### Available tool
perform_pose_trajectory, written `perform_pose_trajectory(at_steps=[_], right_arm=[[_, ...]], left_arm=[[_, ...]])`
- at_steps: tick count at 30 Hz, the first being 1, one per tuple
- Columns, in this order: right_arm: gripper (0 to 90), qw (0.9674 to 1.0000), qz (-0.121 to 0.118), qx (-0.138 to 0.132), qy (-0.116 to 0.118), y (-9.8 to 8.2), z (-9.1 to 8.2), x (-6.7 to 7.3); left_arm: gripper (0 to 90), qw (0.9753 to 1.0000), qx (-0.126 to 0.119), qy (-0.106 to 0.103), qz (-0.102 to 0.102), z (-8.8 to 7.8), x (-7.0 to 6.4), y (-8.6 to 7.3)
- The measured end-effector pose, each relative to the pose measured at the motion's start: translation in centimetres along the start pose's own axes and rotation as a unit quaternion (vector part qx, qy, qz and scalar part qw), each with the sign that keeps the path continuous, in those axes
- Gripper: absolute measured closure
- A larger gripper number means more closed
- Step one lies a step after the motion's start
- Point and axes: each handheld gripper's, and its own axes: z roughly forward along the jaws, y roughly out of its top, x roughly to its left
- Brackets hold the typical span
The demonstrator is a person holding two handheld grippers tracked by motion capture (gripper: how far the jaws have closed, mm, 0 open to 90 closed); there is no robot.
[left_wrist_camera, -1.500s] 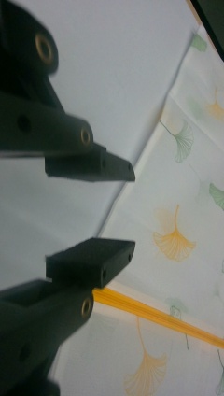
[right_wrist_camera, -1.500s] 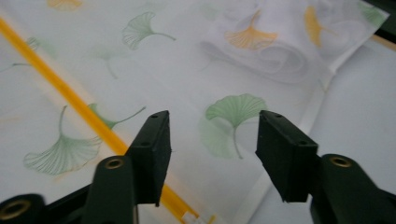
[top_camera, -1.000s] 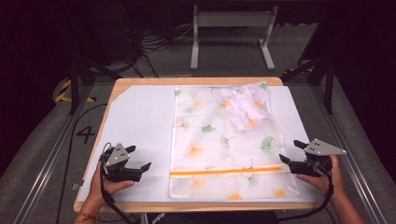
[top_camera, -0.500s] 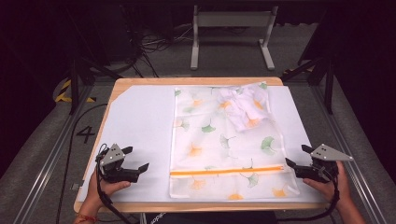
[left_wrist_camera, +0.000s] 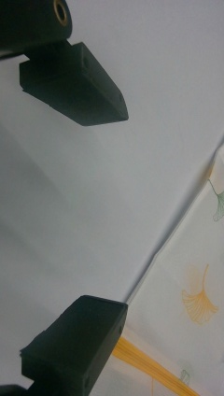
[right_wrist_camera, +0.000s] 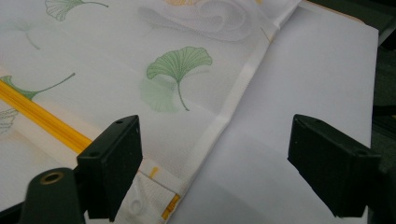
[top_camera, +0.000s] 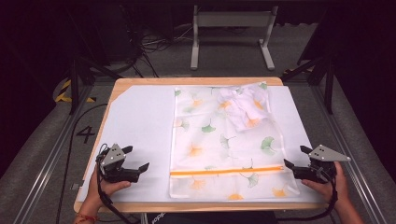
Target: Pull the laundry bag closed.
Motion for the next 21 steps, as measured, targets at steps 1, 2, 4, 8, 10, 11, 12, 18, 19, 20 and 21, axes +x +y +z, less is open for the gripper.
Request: perform_pose_trajectory(at_steps=[1, 2, 4, 8, 10, 11, 12, 18, 19, 20, 21], right_arm=[[17.8, 1.0, 0.001, 0.0, 0.0, -0.01, -0.01, -0.03], [17.8, 1.0, 0.002, 0.001, -0.002, -0.02, 0.01, -0.07], [18.1, 1.0, 0.008, 0.001, -0.001, -0.08, 0.04, -0.15], [18.0, 0.9999, 0.008, 0.006, -0.003, -0.12, 0.16, -0.12], [17.8, 0.9999, 0.01, 0.005, -0.001, -0.1, 0.18, -0.12], [17.6, 0.9999, 0.012, 0.003, 0.003, -0.09, 0.17, -0.11], [17.7, 0.9999, 0.01, 0.004, 0.002, -0.07, 0.19, -0.09], [17.4, 0.9999, 0.011, 0.006, 0.001, -0.07, 0.22, -0.09], [17.4, 0.9999, 0.012, 0.006, 0.0, -0.06, 0.24, -0.08], [17.4, 0.9999, 0.011, 0.007, -0.002, -0.07, 0.24, -0.06], [17.4, 0.9999, 0.01, 0.007, -0.001, -0.09, 0.23, -0.07]], left_arm=[[9.6, 1.0, 0.0, 0.0, 0.001, 0.01, -0.02, 0.01], [9.6, 1.0, 0.0, -0.002, -0.002, 0.02, -0.07, 0.01], [9.6, 1.0, 0.003, 0.001, 0.0, -0.01, -0.11, 0.04], [9.7, 1.0, 0.006, 0.002, 0.004, 0.02, -0.09, 0.05], [9.7, 1.0, 0.006, 0.002, 0.005, 0.08, -0.05, 0.05], [9.7, 1.0, 0.005, 0.001, 0.002, 0.11, -0.06, 0.04], [9.7, 1.0, 0.006, 0.0, 0.002, 0.11, -0.03, 0.06], [9.7, 0.9999, 0.009, -0.002, 0.003, 0.25, -0.16, 0.03], [9.7, 0.9999, 0.01, -0.001, 0.006, 0.24, -0.19, 0.07], [9.7, 1.0, 0.008, 0.0, 0.004, 0.24, -0.22, 0.1], [9.7, 1.0, 0.008, 0.0, 0.004, 0.24, -0.22, 0.1]])
